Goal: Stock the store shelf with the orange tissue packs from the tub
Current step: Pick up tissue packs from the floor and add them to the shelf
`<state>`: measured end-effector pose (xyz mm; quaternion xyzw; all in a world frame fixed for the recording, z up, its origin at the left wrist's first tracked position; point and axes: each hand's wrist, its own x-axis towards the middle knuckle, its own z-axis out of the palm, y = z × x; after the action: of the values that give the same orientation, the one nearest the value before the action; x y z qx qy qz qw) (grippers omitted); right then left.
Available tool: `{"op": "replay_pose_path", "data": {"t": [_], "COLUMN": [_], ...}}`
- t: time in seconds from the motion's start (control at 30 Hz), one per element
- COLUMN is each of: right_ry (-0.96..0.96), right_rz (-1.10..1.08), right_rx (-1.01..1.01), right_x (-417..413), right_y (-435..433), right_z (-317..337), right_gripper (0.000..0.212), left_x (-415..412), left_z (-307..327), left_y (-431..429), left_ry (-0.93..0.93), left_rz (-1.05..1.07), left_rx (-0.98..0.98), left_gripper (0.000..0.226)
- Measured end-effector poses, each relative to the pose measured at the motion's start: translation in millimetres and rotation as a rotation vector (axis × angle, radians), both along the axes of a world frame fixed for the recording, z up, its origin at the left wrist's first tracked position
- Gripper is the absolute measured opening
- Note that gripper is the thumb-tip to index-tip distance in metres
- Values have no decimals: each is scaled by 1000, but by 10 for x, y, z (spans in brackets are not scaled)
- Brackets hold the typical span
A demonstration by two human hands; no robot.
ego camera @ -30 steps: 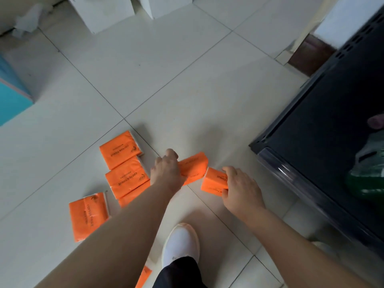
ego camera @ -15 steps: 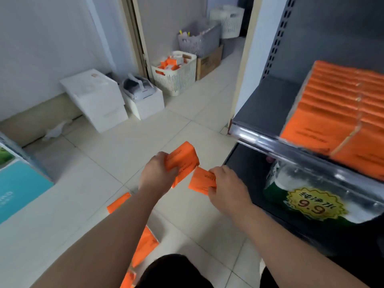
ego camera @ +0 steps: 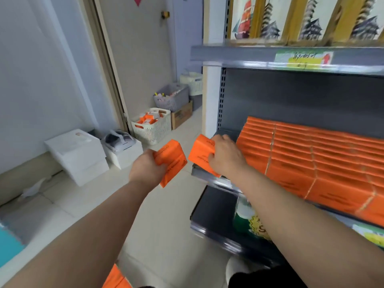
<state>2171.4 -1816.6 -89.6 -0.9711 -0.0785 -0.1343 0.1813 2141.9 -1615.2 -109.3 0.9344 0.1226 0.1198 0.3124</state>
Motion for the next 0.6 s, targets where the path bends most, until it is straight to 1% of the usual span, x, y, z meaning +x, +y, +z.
{"op": "replay_pose_path", "data": {"t": [0.3,0.47,0.6], "right_ry": [52,11,27], "right_rz": [-110,-146,-176], "right_rx": [-24,-188,-251], "right_x": [1659,2345,2736], "right_y": [-405,-673,-830], "right_z": [90,51,-53], "right_gripper": [39,41,41], "left_x": [1377,1946,2279], "left_z": [-18,-30,-48], "left_y": [-498,-725,-827], "left_ry": [10,-10,-21], "left_rz": [-101,-184,-245], "left_rx": [65,85,91], "left_gripper": [41,42,38]}}
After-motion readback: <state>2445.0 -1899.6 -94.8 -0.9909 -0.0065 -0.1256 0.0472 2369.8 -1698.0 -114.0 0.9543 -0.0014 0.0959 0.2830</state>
